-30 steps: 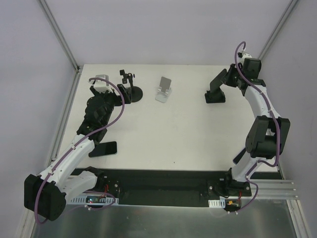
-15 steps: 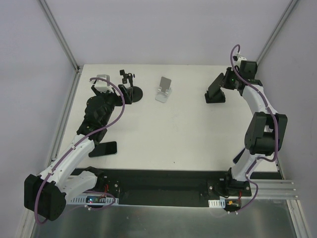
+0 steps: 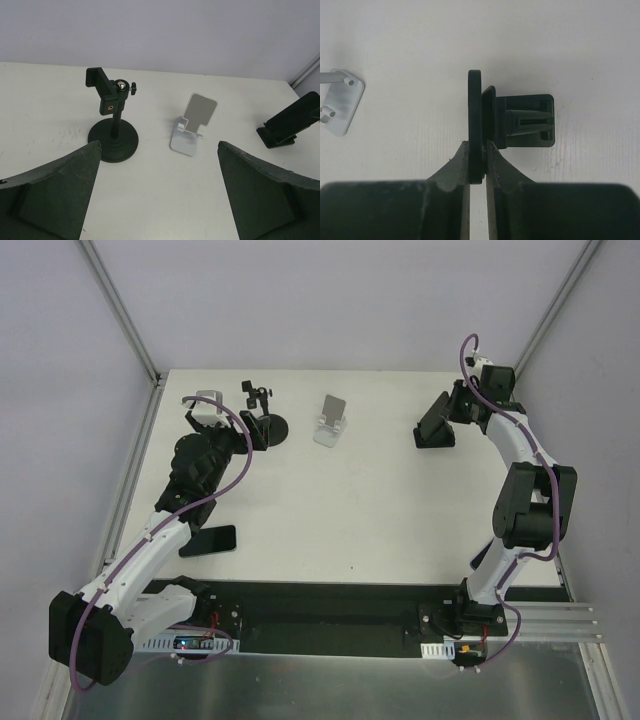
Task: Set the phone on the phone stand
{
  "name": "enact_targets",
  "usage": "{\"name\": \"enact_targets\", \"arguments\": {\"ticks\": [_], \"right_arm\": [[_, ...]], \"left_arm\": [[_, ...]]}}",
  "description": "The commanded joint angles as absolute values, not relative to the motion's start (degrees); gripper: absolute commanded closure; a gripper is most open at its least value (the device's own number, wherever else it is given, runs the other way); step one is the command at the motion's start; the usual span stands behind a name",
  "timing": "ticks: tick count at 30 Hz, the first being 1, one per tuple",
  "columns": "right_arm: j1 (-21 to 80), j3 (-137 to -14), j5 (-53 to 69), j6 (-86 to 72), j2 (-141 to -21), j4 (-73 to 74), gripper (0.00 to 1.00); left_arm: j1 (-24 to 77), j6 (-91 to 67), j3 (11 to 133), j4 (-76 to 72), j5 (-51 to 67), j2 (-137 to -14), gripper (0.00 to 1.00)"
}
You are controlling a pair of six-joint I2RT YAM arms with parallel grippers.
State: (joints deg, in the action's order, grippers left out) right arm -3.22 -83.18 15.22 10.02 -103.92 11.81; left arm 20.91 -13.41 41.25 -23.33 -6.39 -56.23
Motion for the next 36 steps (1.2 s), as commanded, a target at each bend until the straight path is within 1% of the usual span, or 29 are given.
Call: {"name": "enact_targets", "arguments": {"ticks": [1, 13, 14, 16, 17, 19, 20, 22, 23, 25, 26, 27, 30, 31, 32, 33, 34, 35, 36], "right_arm": [[-3.0, -83.6, 15.6, 12.0, -102.2, 9.2, 0.99], [-2.9, -85.1, 15.1, 12.0, -104.1, 12.3, 0.99], [-2.9, -85.2, 15.0, 11.8, -104.1, 12.5, 0.97], [-2.7, -85.3, 14.5, 11.7, -104.0, 12.6, 0.90], [-2.6, -85.3, 14.5, 11.7, -103.8, 12.7, 0.79], [-2.5, -85.3, 13.8, 11.6, -103.3, 12.8, 0.66], [-2.5, -85.4, 13.8, 11.5, -103.1, 13.2, 0.57], [-2.4, -85.9, 13.3, 11.3, -102.7, 13.5, 0.49], [-2.3, -86.0, 12.9, 11.3, -102.6, 14.1, 0.42], [-2.0, -86.6, 11.6, 10.8, -102.0, 14.9, 0.36], [-1.8, -86.8, 11.1, 10.5, -101.7, 15.6, 0.30], [-1.7, -87.0, 10.5, 10.3, -101.2, 16.1, 0.27], [-1.4, -88.2, 7.2, 7.2, -99.3, 19.2, 0.21], [-1.1, -88.2, 4.3, 6.3, -98.6, 21.1, 0.19], [-1.1, -87.7, 3.3, 5.6, -96.9, 21.8, 0.13], [-0.9, -87.2, 1.9, 4.4, -95.7, 22.5, 0.09], [-0.4, -86.5, -1.9, 2.7, -94.7, 23.8, 0.05], [-0.1, -84.5, -3.3, 1.9, -92.1, 24.2, 0.03], [-0.1, -83.2, -4.3, 1.5, -90.7, 24.3, 0.02]], "left_arm": [[20.7, -13.3, 41.4, -26.5, -5.1, -56.1, 0.01], [20.7, -13.2, 42.0, -26.0, -4.1, -57.0, 0.01], [20.7, -13.0, 42.1, -25.8, -4.0, -57.1, 0.01], [20.7, -13.0, 42.6, -25.5, -3.4, -57.9, 0.01], [20.7, -13.0, 43.0, -25.4, -3.2, -58.1, 0.01], [20.7, -13.0, 43.4, -25.1, -2.3, -59.2, 0.01], [20.7, -13.2, 43.9, -24.8, -1.9, -59.6, 0.01], [20.6, -13.2, 44.3, -24.6, -0.7, -60.7, 0.01], [20.6, -13.2, 44.7, -24.4, -0.3, -61.1, 0.01], [20.7, -13.0, 45.5, -23.9, 1.5, -62.6, 0.01], [20.6, -12.9, 46.2, -23.6, 2.2, -63.1, 0.01], [20.6, -12.8, 46.7, -23.2, 2.8, -63.7, 0.01], [20.6, -12.7, 48.9, -21.6, 6.1, -67.8, 0.01], [20.6, -12.7, 49.7, -21.1, 8.0, -69.0, 0.01], [20.7, -12.7, 51.6, -20.5, 8.9, -70.4, 0.01], [20.7, -12.7, 52.8, -18.7, 10.1, -73.4, 0.02], [20.7, -12.7, 54.0, -17.9, 11.3, -75.2, 0.03], [20.7, -12.6, 56.8, -16.6, 13.5, -77.1, 0.05], [20.8, -12.7, 58.4, -14.3, 14.5, -80.6, 0.10]]}}
